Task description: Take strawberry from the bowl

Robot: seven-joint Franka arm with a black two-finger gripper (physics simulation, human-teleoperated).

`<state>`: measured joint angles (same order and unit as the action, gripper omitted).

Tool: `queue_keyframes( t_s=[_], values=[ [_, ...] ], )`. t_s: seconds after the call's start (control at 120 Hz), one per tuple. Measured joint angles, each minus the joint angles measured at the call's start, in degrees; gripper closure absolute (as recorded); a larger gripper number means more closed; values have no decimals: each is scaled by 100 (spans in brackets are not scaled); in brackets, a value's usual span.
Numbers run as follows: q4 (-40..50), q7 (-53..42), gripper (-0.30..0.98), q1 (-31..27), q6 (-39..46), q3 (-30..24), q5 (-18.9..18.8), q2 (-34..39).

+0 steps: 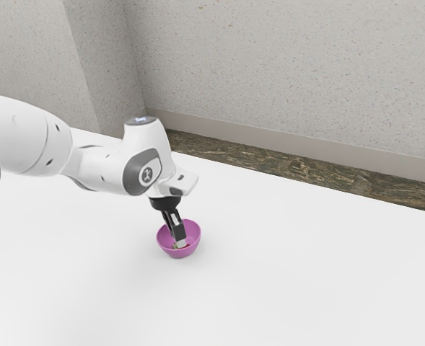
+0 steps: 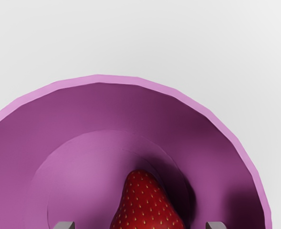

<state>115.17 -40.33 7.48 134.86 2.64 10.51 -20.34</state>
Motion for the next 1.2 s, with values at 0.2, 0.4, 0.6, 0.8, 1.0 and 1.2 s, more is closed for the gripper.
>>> queue_keyframes(
  t_s=[0.2,0.4,0.6,0.8,1.0,1.2],
  values=[
    [1,-32,37,-7,87,-2,7,-81],
    [2,-55,37,-9,186,0,19,-142],
    [0,-72,37,-37,299,-4,67,-245],
    [-3,-108,28,-48,413,-7,98,-326],
    [-2,-155,40,-43,472,-1,119,-288],
    [1,-227,51,-44,493,0,126,-240]
  ],
)
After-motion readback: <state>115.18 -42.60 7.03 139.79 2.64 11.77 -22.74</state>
